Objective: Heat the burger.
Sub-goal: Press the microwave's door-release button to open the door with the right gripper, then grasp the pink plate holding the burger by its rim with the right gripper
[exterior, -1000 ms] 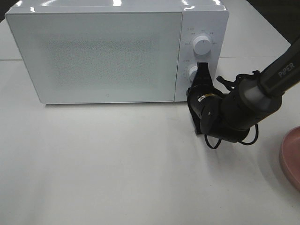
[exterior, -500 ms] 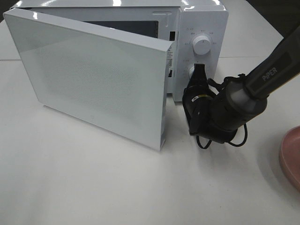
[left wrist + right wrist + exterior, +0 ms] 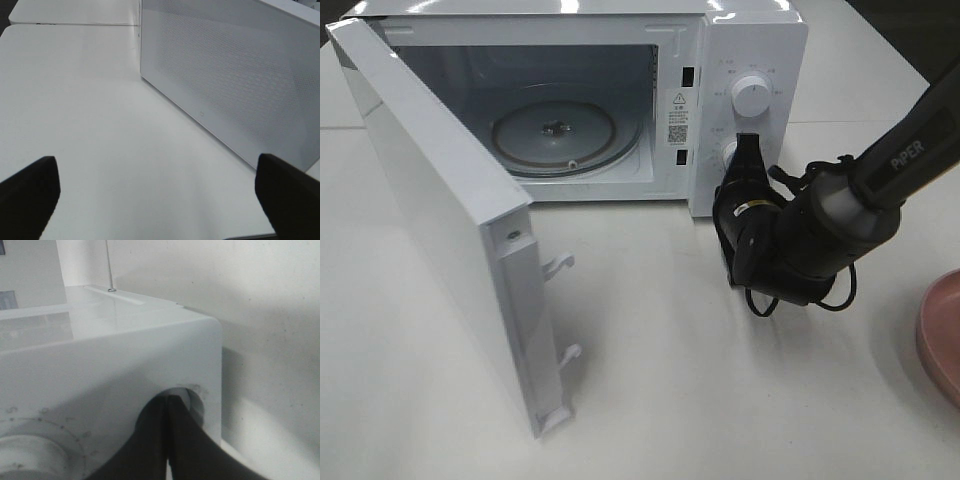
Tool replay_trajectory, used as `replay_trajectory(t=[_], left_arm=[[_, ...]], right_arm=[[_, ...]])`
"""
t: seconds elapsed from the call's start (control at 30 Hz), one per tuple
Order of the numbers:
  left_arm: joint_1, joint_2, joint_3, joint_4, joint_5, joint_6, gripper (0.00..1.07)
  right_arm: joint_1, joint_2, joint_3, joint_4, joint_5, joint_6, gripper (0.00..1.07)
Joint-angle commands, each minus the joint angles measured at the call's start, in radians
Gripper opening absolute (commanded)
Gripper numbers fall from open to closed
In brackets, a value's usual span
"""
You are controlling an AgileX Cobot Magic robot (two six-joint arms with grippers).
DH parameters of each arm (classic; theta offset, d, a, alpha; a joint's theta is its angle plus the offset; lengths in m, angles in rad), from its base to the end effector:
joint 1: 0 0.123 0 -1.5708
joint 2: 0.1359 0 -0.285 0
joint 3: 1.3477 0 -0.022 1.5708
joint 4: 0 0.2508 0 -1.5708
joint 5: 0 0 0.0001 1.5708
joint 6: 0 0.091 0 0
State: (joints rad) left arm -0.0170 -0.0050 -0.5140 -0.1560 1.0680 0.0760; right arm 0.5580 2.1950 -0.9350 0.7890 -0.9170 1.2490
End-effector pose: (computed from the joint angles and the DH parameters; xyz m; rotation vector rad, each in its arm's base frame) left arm -0.0083 -0.0123 0.2813 0.1038 2.0234 -0.1489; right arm 0.3513 0.1589 0.0755 1.4918 1.4037 0.9549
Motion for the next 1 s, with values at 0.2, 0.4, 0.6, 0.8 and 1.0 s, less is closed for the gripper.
replay_trajectory(t=[0.2,0.4,0.6,0.8,1.0], left_arm=[[0.0,-0.017,-0.001,-0.001,0.0,-0.004,0.98],[0.0,-0.017,-0.001,-0.001,0.0,-0.004,0.98],[0.0,-0.017,-0.001,-0.001,0.0,-0.004,0.98],[0.0,-0.017,-0.001,-0.001,0.0,-0.004,0.98],[0.0,-0.017,-0.001,-0.001,0.0,-0.004,0.98]], right_arm=[[0.002,-0.083,0.061,-0.106,-0.013,-0.056,0.0],[0.003,-0.109,0.108,-0.11,0.068,-0.121,0.0],[0.003,-0.158,0.161,-0.113,0.141,-0.175,0.0],[0.001,-0.246,0.248,-0.169,0.233,-0.273,0.0],[0.001,-0.337,0.288,-0.236,0.395,-0.448,0.0]])
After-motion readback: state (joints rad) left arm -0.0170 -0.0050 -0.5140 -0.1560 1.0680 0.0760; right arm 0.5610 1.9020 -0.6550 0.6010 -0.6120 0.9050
